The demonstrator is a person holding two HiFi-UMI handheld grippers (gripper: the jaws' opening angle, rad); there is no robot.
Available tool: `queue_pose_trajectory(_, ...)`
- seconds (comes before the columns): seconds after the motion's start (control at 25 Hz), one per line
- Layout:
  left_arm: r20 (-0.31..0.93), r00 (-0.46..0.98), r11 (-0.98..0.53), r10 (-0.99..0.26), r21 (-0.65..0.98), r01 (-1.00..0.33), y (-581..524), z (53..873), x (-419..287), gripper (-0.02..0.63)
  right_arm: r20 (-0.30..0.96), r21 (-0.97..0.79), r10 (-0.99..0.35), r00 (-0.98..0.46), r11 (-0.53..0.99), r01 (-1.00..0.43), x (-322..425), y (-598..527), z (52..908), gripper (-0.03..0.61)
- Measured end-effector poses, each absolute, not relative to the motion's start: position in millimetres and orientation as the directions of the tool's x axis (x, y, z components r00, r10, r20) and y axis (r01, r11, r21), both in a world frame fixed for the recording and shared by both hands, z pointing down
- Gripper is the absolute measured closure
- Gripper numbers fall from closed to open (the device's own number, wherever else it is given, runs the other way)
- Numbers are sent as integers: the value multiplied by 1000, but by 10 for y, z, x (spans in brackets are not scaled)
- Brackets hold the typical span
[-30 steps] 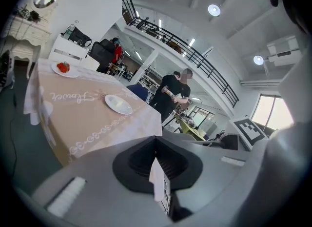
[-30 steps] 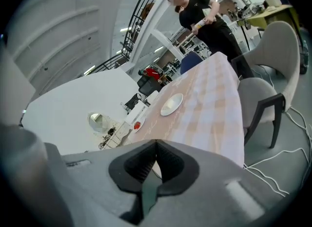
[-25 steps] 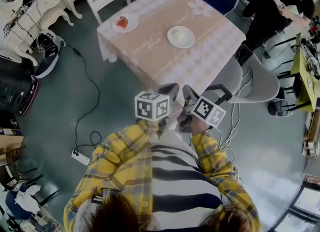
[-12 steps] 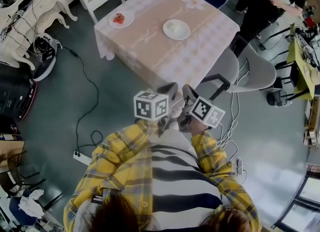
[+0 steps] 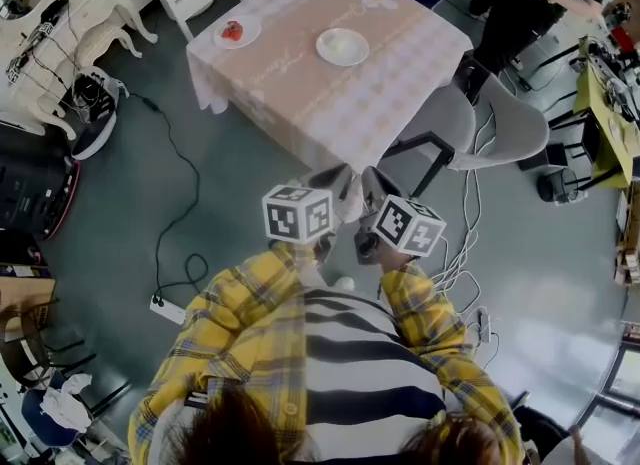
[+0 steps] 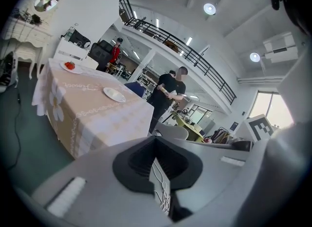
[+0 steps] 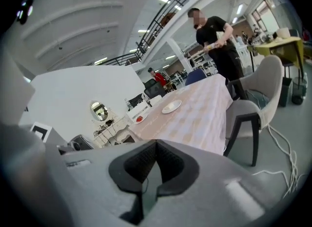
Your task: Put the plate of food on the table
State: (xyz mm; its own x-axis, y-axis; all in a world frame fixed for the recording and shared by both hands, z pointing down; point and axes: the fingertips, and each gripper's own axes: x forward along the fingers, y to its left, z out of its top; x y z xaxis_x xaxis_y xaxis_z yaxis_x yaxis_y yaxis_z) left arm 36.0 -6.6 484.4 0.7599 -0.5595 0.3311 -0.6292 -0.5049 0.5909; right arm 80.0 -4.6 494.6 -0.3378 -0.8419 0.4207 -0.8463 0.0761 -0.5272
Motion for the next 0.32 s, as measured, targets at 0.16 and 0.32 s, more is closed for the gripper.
queue_pose_trajectory(0.16,335,759,-518,-558,574,-634,151,4801,555,614,429,-434,-844,-323,121,-893,920,193,4911,581)
queue_pose_trajectory(0.32,334,763,-534,-554,561,-633,377,4774,734,614,438,-400,-846,-304,120,-909,1074,405,4939,581)
